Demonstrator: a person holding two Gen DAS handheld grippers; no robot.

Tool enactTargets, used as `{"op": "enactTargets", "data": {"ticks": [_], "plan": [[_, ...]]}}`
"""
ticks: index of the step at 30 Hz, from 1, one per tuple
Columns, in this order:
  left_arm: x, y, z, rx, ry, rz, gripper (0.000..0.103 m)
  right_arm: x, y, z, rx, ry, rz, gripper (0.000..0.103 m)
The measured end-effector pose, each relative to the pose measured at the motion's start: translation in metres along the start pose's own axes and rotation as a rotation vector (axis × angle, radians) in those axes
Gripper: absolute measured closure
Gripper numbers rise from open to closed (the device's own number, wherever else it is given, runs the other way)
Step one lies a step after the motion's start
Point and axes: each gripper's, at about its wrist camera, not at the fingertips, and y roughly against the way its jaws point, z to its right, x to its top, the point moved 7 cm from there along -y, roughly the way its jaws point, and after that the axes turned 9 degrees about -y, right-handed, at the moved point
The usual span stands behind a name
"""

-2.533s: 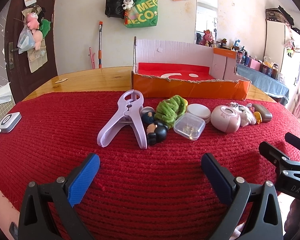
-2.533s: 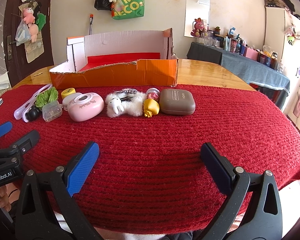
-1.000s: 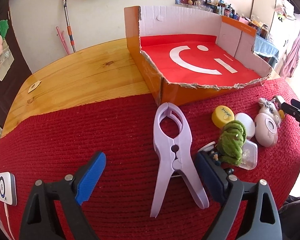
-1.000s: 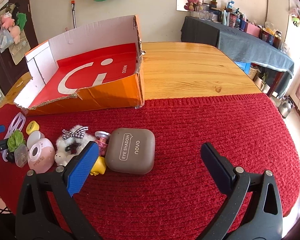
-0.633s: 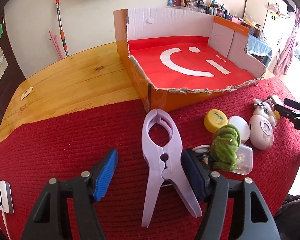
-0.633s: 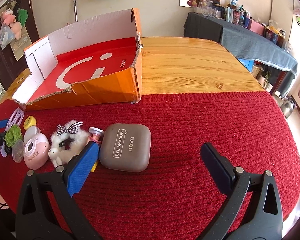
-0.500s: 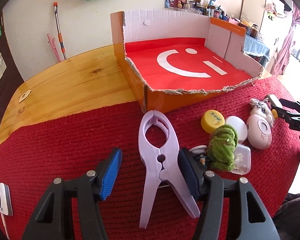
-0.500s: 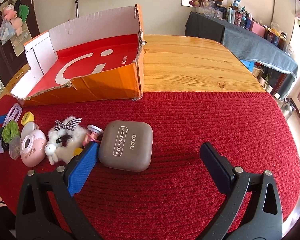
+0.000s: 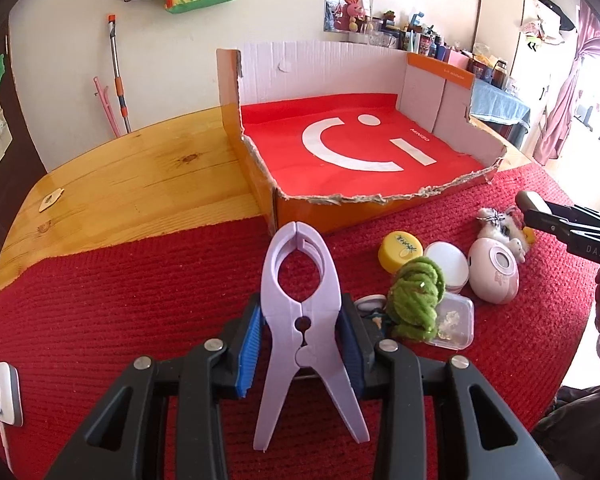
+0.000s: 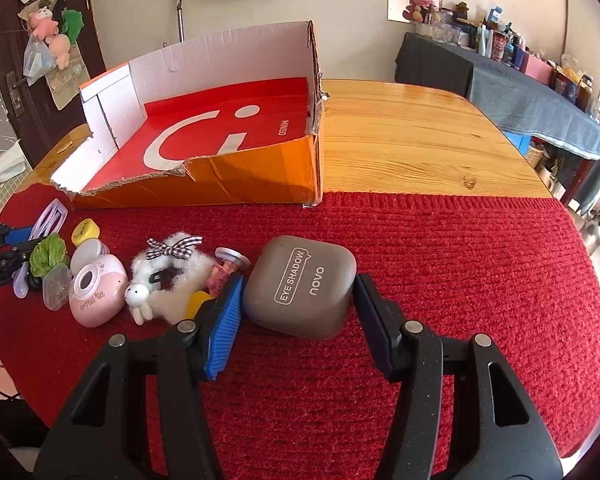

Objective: Organize objects
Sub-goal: 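Grasp the lilac clip with the left tool while the right tool grasps the grey eye shadow case, then lower the lilac clip and grey case into the box, opening both tools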

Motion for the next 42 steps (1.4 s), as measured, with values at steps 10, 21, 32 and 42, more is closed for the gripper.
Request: {"op": "enactTargets", "data": {"ticks": [10,21,32,42], "plan": [[0.011,0.022,0.000,-0.003,0.019,0.056,0.065,0.007,0.012,-0.009,0.027,0.016,0.018,0.049],[0.074,0.040,0.007,-0.051,-0.015,0.136,0.065,0.049,0.032,-0.028,0.088,0.050,0.089,0.049],[0.127,-0.020,0.002,-0.104,-0.036,0.011,0.065,0.102,-0.015,-0.064,0.180,0.195,-0.041,0.049],[0.128,-0.066,-0.004,-0.116,-0.059,-0.102,0.065,0.102,-0.066,-0.058,0.119,0.271,-0.215,0.049]]}}
